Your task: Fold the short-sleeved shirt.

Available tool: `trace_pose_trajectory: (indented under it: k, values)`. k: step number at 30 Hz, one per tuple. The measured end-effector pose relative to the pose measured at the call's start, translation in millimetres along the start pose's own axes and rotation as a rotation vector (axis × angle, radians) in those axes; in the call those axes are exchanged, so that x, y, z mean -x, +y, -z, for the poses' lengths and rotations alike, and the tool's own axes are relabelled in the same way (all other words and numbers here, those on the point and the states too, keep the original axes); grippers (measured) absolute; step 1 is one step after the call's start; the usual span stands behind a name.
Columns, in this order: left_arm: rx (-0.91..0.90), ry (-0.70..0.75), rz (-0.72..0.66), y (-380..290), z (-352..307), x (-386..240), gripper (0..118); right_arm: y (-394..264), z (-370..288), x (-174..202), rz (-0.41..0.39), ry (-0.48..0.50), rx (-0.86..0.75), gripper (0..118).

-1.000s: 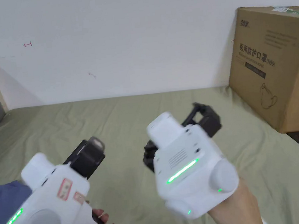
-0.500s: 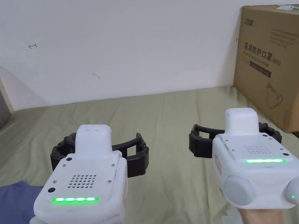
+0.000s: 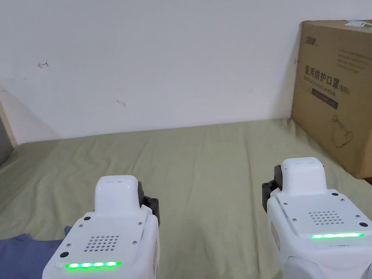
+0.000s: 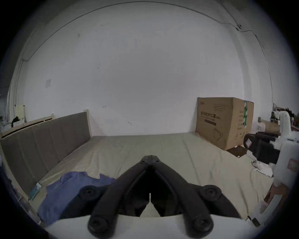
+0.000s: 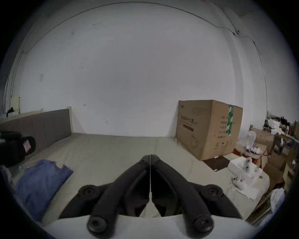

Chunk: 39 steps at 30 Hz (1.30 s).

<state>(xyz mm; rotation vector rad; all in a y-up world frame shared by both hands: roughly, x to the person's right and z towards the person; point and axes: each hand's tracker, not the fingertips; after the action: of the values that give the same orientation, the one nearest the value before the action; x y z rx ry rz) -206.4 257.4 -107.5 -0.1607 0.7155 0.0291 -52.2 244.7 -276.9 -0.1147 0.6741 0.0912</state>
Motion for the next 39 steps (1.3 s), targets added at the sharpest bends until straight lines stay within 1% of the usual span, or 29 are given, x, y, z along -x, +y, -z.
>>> trace_pose_trajectory:
  k: [5, 9, 10, 11, 13, 15, 17, 18, 24, 26, 29, 31, 34, 36, 37, 38, 39]
  values:
    - [-0.004, -0.009, -0.023, 4.9, 0.0, 3.9, 0, 2.5, 1.7, -3.0, -0.003, 0.019, 0.016, 0]
    - [0.001, -0.008, -0.021, 5.8, 1.8, 5.9, 0, 3.6, -0.1, -0.1, -0.032, 0.018, 0.005, 0]
    - [-0.004, 0.003, -0.015, 6.1, 1.6, 6.4, 0, 4.9, 0.3, -0.5, -0.027, 0.021, 0.006, 0]
    - [0.000, -0.001, -0.010, 7.4, 1.7, 8.6, 0, 7.6, 1.2, -0.2, -0.013, 0.046, 0.014, 0]
    - [-0.005, 0.019, -0.005, 9.2, -1.4, 11.4, 0, 12.0, 2.2, 5.2, 0.008, 0.052, 0.002, 0]
    - [-0.018, 0.036, -0.006, 11.0, -7.6, 22.5, 0, 17.2, 3.0, 14.9, 0.002, 0.089, -0.009, 0]
    - [-0.026, 0.081, -0.020, 13.5, -15.4, 37.4, 0, 21.6, 3.3, 32.2, -0.038, 0.132, -0.024, 0]
    - [-0.026, 0.104, -0.033, 14.7, -20.0, 47.9, 0, 23.2, 4.3, 41.5, -0.043, 0.156, -0.031, 0]
    - [-0.029, 0.318, -0.054, 15.9, -57.6, 113.1, 0, 26.5, 12.7, 104.9, 0.024, 0.386, 0.011, 0]
    - [-0.017, 0.389, -0.069, 14.2, -71.2, 134.0, 0, 24.3, 13.3, 125.6, 0.019, 0.459, 0.038, 0]
    - [0.009, 0.462, -0.097, 9.1, -86.6, 160.4, 0, 19.3, 10.6, 149.6, -0.007, 0.519, 0.055, 0]
    - [0.026, 0.498, -0.114, 3.2, -91.0, 173.8, 0, 15.8, 10.3, 158.6, -0.006, 0.545, 0.066, 0]
    - [0.094, 0.522, -0.118, -7.6, -84.1, 188.1, 0, 10.9, 13.9, 164.0, 0.004, 0.568, 0.102, 0]
    - [0.138, 0.496, -0.121, -18.4, -74.2, 194.9, 0, 6.1, 19.3, 163.5, 0.022, 0.574, 0.138, 0]
    - [0.158, 0.499, -0.131, -24.9, -67.6, 197.7, 1, 3.7, 20.4, 162.5, 0.031, 0.573, 0.152, 0]
    - [0.176, 0.499, -0.142, -32.2, -60.2, 201.2, 9, 0.5, 22.8, 161.6, 0.036, 0.572, 0.165, 0]
    - [0.194, 0.498, -0.162, -40.8, -52.3, 205.5, 31, -3.4, 25.3, 161.1, 0.037, 0.568, 0.177, 0]
